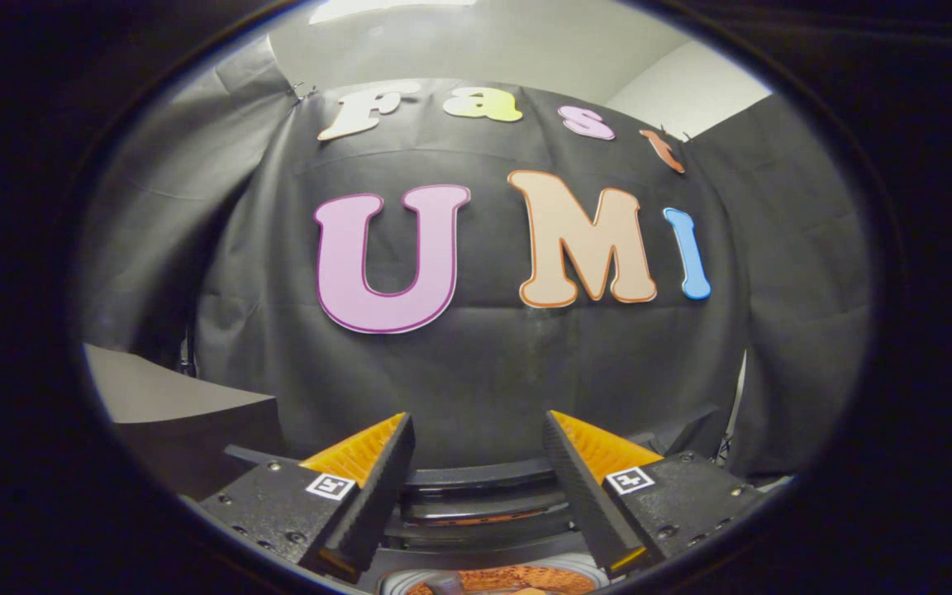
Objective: Put the clothes into the washing machine and then close the washing machine lid.
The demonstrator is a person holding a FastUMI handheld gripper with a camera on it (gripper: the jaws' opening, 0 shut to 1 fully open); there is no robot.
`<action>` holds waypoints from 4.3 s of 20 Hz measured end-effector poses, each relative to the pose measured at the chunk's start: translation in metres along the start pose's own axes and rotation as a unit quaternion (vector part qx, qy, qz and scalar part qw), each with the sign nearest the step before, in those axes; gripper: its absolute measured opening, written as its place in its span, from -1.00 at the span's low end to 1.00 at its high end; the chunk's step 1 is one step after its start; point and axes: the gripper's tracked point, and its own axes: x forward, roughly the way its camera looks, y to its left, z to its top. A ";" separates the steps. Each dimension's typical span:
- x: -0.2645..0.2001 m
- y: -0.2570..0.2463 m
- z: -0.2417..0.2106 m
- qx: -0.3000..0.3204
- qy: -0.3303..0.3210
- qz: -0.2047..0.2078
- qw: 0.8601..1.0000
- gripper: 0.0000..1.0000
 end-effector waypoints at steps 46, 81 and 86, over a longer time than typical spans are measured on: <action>-0.184 0.016 -0.038 -0.008 0.140 0.071 0.988 0.95; -0.366 -0.042 0.066 -0.033 0.065 0.057 0.996 0.94; -0.363 -0.046 0.059 -0.048 0.065 0.053 0.995 0.95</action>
